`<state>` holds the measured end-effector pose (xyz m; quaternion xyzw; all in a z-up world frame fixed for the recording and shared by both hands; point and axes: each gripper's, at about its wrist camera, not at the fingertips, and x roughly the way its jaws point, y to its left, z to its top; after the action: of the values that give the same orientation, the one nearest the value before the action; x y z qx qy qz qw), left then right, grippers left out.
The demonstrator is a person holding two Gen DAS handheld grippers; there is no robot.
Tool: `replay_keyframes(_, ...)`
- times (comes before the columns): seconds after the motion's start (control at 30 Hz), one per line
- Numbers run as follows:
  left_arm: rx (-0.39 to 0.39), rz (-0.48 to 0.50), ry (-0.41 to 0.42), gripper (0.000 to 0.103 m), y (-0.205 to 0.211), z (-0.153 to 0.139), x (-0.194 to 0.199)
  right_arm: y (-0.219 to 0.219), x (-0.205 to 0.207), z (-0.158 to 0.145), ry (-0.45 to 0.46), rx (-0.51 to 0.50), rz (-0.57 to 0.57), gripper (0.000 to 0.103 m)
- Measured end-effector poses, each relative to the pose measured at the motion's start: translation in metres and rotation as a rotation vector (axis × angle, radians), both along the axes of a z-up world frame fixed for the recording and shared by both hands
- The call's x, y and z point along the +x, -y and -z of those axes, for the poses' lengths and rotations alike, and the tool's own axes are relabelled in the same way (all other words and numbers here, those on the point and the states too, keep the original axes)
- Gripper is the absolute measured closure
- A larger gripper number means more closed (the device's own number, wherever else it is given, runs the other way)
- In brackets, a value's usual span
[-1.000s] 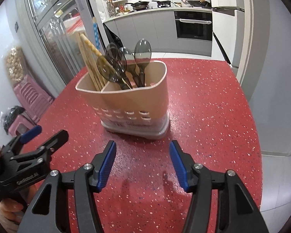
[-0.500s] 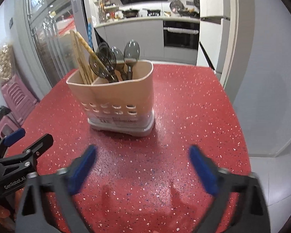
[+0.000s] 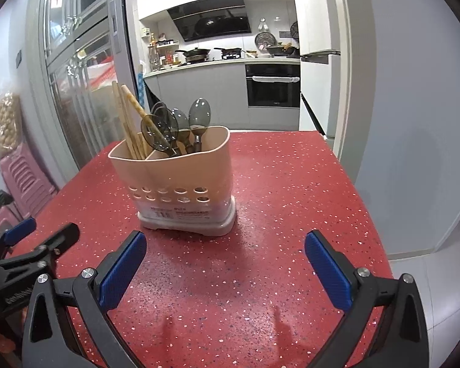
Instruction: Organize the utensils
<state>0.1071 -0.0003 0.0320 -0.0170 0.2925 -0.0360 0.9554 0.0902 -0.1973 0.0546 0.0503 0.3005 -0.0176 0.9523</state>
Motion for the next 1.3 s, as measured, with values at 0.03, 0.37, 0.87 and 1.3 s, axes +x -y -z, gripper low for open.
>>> replay_keyframes(0.03,-0.001,-0.003,0.008,0.0,-0.001,-0.001,0.0,0.0,-0.001,0.001,0.003,-0.004,0.004,0.0)
replay_keyframes(0.37,0.013,-0.03,0.06,0.0,-0.003,0.0,-0.005,-0.003,-0.01,-0.002,0.068,-0.048,0.016,0.0)
replay_keyframes(0.87,0.014,-0.011,0.038,0.0,0.0,-0.002,0.003,0.001,-0.01,-0.008,0.108,-0.066,0.04,0.0)
replay_keyframes(1.3,0.021,-0.013,0.042,0.0,0.0,-0.003,0.006,0.001,-0.008,-0.007,0.107,-0.062,0.039,0.0)
